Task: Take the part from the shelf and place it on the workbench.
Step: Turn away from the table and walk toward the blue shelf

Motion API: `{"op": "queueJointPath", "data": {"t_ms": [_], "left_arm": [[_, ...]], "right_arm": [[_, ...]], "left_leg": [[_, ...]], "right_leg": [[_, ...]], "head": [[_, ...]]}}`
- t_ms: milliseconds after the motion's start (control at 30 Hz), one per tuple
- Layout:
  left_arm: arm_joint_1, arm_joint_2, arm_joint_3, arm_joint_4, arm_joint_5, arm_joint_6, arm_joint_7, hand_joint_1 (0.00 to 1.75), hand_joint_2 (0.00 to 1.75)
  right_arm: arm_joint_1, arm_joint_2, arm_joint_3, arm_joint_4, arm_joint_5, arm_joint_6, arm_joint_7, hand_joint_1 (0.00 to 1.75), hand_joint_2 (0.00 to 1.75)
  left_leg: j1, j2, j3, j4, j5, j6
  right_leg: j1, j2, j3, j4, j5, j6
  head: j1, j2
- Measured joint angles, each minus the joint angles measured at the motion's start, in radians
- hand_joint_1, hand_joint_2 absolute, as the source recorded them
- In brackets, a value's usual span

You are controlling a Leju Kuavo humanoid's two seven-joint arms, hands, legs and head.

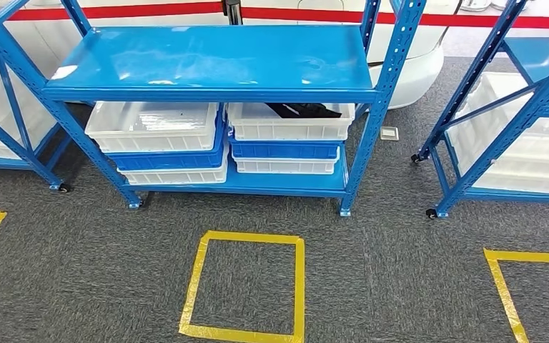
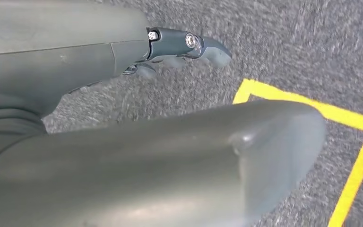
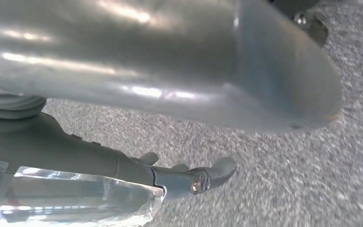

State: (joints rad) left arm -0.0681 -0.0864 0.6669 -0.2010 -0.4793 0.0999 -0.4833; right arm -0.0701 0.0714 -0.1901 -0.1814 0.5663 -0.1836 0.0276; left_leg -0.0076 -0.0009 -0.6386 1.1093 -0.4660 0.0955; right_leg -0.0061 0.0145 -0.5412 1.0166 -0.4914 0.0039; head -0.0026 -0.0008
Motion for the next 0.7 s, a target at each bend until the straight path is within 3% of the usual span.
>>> {"op": "queueJointPath", "data": {"t_ms": [33, 67, 133, 200, 267, 333, 367, 400, 467, 500, 533, 567, 633, 700], "left_arm": [[-0.001, 0.002, 0.001, -0.001, -0.001, 0.001, 0.000, 0.00, 0.00], [-0.002, 0.004, 0.002, -0.002, -0.001, 0.002, 0.001, 0.00, 0.00], [-0.003, 0.004, 0.003, -0.003, -0.001, 0.004, 0.002, 0.00, 0.00], [-0.002, 0.004, 0.003, -0.004, -0.001, 0.005, 0.002, 0.00, 0.00], [-0.003, 0.001, 0.003, -0.004, -0.001, 0.005, 0.004, 0.00, 0.00], [-0.003, -0.002, 0.003, -0.004, -0.001, 0.006, 0.006, 0.00, 0.00], [-0.002, -0.004, 0.003, -0.004, -0.001, 0.007, 0.007, 0.00, 0.00], [-0.002, -0.006, 0.003, -0.003, -0.001, 0.008, 0.008, 0.00, 0.00], [-0.001, -0.010, 0.004, -0.003, -0.001, 0.009, 0.008, 0.00, 0.00], [-0.002, -0.011, 0.004, -0.004, -0.001, 0.011, 0.008, 0.00, 0.00], [-0.001, -0.011, 0.004, -0.004, -0.001, 0.012, 0.008, 0.00, 0.00], [-0.001, -0.011, 0.004, -0.004, -0.001, 0.013, 0.008, 0.00, 0.00], [0.001, -0.011, 0.004, -0.004, -0.001, 0.014, 0.008, 0.00, 0.00], [0.003, -0.011, 0.004, -0.003, -0.001, 0.013, 0.008, 0.00, 0.00]], "right_arm": [[-0.001, 0.003, 0.000, 0.000, 0.001, 0.000, -0.001, 0.00, 0.00], [-0.002, 0.005, 0.000, 0.000, 0.003, 0.000, -0.002, 0.00, 0.00], [-0.003, 0.008, 0.000, 0.000, 0.006, 0.000, -0.003, 0.00, 0.00], [-0.003, 0.008, 0.000, 0.000, 0.009, 0.000, -0.003, 0.00, 0.87], [-0.004, 0.003, 0.000, 0.000, 0.014, 0.000, -0.003, 0.00, 1.75], [-0.003, -0.002, 0.000, 0.000, 0.019, 0.000, -0.002, 0.00, 1.75], [-0.002, -0.004, 0.000, 0.000, 0.021, 0.000, -0.001, 0.00, 1.75], [-0.001, -0.006, 0.000, 0.000, 0.022, 0.000, -0.001, 0.00, 1.75], [0.000, -0.009, 0.000, 0.000, 0.023, 0.000, 0.000, 0.00, 1.75], [-0.001, -0.010, 0.000, 0.000, 0.024, 0.001, 0.000, 0.00, 1.75], [-0.003, -0.011, 0.000, 0.000, 0.025, 0.001, 0.000, 0.00, 1.75], [-0.004, -0.011, 0.000, 0.000, 0.025, 0.002, 0.000, 0.00, 1.75], [-0.006, -0.011, 0.000, 0.000, 0.026, 0.002, 0.000, 0.00, 1.75], [-0.007, -0.009, 0.000, 0.000, 0.027, 0.003, 0.000, 0.00, 1.75]], "left_leg": [[-0.011, 0.000, 0.015, -0.039, 0.020, 0.016], [-0.020, -0.002, 0.022, -0.059, 0.027, 0.025], [-0.027, -0.003, 0.041, -0.093, 0.038, 0.029], [-0.024, -0.003, 0.070, -0.141, 0.060, 0.035], [-0.018, -0.004, 0.086, -0.168, 0.073, 0.034], [-0.017, -0.009, 0.086, -0.170, 0.073, 0.029], [-0.015, -0.014, 0.085, -0.169, 0.072, 0.024], [-0.012, -0.020, 0.084, -0.166, 0.070, 0.017], [-0.004, -0.035, 0.079, -0.148, 0.062, -0.004], [-0.002, -0.042, 0.073, -0.133, 0.053, -0.016], [-0.002, -0.047, 0.067, -0.119, 0.044, -0.028], [-0.001, -0.051, 0.061, -0.107, 0.035, -0.038], [0.002, -0.056, 0.057, -0.098, 0.027, -0.047], [0.009, -0.044, 0.046, -0.073, 0.012, -0.055]], "right_leg": [[0.001, 0.000, 0.004, -0.004, -0.002, 0.000], [-0.002, 0.001, 0.008, -0.010, -0.002, 0.003], [-0.004, -0.001, 0.020, -0.026, 0.001, 0.012], [-0.002, -0.005, 0.017, -0.014, -0.007, 0.014], [-0.003, -0.007, -0.033, 0.083, -0.052, 0.010], [-0.011, -0.007, -0.103, 0.211, -0.100, 0.015], [-0.016, -0.007, -0.121, 0.238, -0.104, 0.025], [-0.022, -0.007, -0.118, 0.225, -0.091, 0.039], [-0.035, -0.002, -0.057, 0.098, -0.034, 0.069], [-0.039, 0.003, -0.027, 0.036, -0.012, 0.075], [-0.039, 0.006, -0.007, -0.005, 0.001, 0.069], [-0.038, 0.007, -0.001, -0.018, 0.003, 0.056], [-0.036, -0.001, 0.000, -0.014, 0.003, 0.026], [-0.040, -0.010, 0.005, -0.015, 0.009, 0.010]], "head": [[0.004, 0.000], [0.006, 0.000], [0.004, 0.000], [0.002, 0.000], [0.004, 0.000], [0.004, 0.000], [0.004, 0.000], [0.004, 0.000], [0.005, 0.000], [0.007, 0.000], [0.008, 0.000], [0.009, 0.000], [0.007, 0.000], [0.004, 0.000]]}}
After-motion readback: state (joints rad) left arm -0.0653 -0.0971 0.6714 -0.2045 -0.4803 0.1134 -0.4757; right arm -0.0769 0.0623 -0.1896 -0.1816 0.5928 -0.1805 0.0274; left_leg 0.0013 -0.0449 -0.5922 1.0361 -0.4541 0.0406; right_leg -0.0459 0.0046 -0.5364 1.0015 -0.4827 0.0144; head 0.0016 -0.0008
